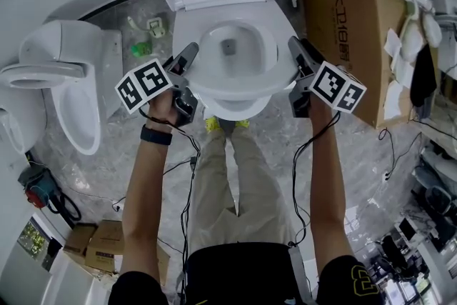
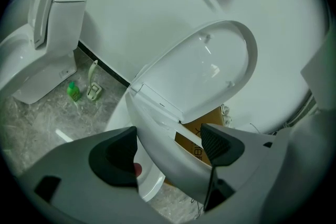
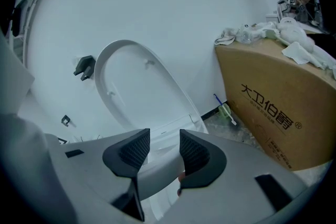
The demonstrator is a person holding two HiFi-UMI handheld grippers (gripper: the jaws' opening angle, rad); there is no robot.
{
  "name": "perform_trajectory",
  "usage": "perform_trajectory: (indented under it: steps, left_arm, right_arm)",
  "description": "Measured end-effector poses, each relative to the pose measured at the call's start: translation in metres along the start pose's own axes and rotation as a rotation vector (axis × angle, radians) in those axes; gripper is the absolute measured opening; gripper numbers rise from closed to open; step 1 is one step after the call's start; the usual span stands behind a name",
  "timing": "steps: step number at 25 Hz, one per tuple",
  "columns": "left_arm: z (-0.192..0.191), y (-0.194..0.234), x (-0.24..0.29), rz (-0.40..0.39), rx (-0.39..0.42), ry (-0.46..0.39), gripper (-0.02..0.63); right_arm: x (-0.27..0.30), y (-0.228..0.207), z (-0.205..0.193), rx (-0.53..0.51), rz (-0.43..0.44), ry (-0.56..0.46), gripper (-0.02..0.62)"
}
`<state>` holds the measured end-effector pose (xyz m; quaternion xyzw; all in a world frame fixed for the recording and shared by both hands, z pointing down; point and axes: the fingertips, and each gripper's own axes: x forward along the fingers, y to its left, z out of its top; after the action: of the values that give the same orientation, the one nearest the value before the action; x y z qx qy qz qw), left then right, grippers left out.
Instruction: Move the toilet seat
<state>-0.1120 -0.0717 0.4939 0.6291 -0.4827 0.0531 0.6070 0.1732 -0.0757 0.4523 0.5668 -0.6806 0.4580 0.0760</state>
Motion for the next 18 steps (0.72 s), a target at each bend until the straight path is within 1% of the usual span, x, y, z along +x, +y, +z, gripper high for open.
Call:
perform_trajectory:
  steps: [4, 7, 9, 12, 15, 18]
  left_arm:
    - [0.001, 0.000, -0.001, 0.002, -0.005, 0.002, 0.379]
    - [0.005, -0.002, 0.000, 0.002, -0.017, -0.007, 0.380]
    - [0.008, -0.003, 0.001, 0.000, -0.026, -0.012, 0.382]
    - [0.011, -0.004, 0.001, -0.002, -0.040, -0.011, 0.385]
    - [0.015, -0.006, 0.001, 0.000, -0.049, -0.010, 0.387]
    - [0.018, -0.007, 0.002, -0.001, -0.059, -0.011, 0.387]
  right_arm:
    - [-0.003, -0.001, 0.002, -0.037, -0.028, -0.006, 0.201]
    - [-0.005, -0.002, 0.010, -0.084, -0.055, -0.027, 0.202]
    - [-0.008, -0.007, 0.016, -0.094, -0.073, -0.043, 0.199]
    - [-0.016, -0.025, 0.016, -0.056, -0.125, -0.047, 0.192]
    - [-0.021, -0.033, 0.015, -0.017, -0.130, -0.051, 0.187]
    - [-0.023, -0.034, 0.016, -0.006, -0.131, -0.060, 0.183]
